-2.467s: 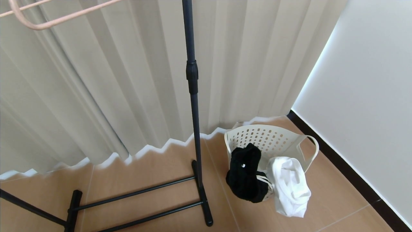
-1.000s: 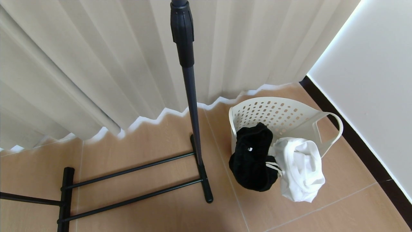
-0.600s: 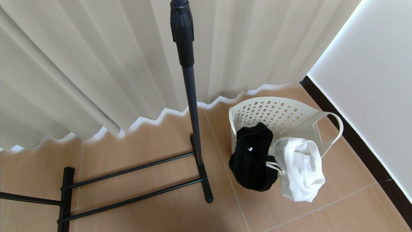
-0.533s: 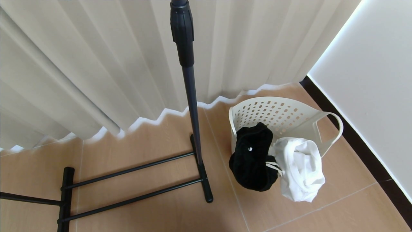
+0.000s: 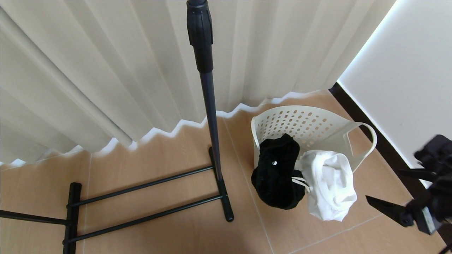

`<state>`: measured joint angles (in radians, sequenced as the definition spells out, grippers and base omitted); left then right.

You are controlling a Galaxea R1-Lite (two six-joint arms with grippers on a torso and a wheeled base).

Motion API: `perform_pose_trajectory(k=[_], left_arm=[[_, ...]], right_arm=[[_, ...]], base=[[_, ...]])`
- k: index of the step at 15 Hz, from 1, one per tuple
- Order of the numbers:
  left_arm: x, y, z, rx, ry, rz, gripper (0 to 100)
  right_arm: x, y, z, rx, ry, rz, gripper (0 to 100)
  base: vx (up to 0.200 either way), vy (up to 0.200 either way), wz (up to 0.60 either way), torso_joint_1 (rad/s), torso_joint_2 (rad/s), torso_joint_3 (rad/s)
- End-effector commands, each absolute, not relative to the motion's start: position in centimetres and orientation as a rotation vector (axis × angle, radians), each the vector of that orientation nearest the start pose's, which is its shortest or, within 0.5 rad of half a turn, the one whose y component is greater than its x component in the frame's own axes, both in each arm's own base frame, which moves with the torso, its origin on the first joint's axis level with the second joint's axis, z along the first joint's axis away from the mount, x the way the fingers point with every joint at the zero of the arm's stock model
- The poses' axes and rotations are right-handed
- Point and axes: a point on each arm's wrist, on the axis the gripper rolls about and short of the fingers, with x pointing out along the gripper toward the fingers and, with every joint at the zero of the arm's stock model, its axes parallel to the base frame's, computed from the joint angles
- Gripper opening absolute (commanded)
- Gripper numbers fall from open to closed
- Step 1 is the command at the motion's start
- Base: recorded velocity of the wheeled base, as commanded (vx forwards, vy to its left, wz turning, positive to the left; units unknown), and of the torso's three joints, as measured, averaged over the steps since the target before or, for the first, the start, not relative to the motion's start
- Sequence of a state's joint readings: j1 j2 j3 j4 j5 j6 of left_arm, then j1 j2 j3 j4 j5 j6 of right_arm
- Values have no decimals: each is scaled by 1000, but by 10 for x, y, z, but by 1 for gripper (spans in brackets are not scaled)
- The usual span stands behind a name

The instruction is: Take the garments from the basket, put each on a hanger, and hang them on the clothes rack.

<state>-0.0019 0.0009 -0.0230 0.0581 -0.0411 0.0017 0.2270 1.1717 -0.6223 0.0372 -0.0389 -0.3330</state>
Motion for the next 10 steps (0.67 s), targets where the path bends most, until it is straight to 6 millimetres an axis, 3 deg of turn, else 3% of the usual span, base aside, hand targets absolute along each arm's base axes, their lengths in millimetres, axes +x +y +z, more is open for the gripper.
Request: perform_pose_trajectory(k=[1,6,10], left_arm=[[-25,-1,76,1,37,-43,100],[-25,-1,76,1,37,-43,100],[-25,-1,76,1,37,-45,100]], right_arm=[[250,76,181,-601,649,359,100],[341,100,160,-725,656,388,100],[396,96,141,-773,646,365,100]], base=[[0,0,0,0,0,0],[0,0,0,0,0,0],[0,0,0,0,0,0]])
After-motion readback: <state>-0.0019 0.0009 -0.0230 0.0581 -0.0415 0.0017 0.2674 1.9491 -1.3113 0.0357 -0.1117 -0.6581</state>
